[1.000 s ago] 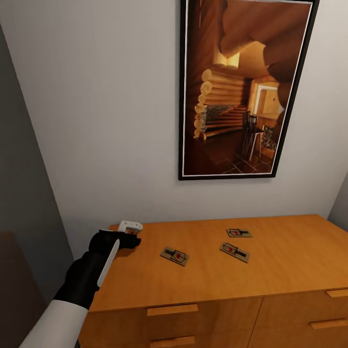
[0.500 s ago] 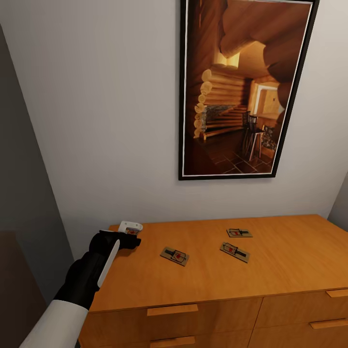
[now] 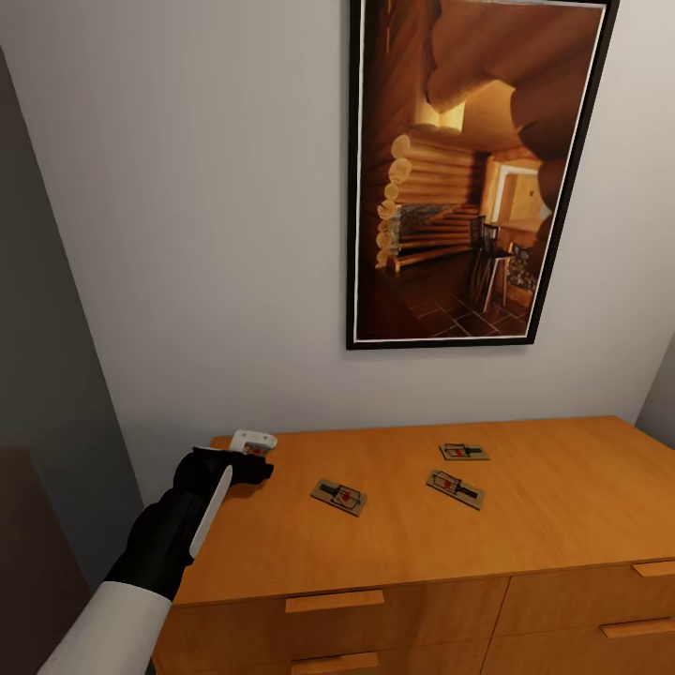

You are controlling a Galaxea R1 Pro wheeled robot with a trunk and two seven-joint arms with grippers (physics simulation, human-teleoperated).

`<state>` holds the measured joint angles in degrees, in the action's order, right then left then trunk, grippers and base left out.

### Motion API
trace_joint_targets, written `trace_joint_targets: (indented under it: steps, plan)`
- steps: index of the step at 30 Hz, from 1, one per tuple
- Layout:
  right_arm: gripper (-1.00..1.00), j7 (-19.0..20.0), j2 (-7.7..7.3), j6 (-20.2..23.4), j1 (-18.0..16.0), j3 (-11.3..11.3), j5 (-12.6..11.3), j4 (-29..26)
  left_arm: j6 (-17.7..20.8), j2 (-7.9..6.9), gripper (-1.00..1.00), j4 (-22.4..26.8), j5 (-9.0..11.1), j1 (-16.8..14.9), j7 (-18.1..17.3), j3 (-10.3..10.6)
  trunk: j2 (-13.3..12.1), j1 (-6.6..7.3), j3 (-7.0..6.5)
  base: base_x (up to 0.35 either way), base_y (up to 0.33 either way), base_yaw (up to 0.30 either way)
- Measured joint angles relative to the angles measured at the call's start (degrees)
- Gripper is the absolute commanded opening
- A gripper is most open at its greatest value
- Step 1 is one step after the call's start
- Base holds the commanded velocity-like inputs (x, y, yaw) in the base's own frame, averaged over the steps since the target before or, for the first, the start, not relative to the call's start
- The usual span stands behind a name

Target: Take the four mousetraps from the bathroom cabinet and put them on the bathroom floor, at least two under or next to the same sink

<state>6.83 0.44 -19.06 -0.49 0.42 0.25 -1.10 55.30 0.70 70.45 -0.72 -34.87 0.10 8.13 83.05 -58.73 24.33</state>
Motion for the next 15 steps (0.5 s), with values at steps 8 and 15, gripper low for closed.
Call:
trace_joint_targets:
  steps: [8, 15]
  plan:
    - [1.00, 0.00, 0.00, 0.00, 0.00, 0.00, 0.00, 0.00, 0.00, 0.00, 1.00, 0.02, 0.01, 0.01, -0.01, -0.03, 0.00, 0.00, 0.00, 0.000, 0.000, 0.000]
    - [1.00, 0.00, 0.00, 0.00, 0.00, 0.00, 0.00, 0.00, 0.00, -0.02, 1.00, 0.01, 0.05, 0.01, -0.01, -0.03, 0.00, 0.00, 0.00, 0.000, 0.000, 0.000]
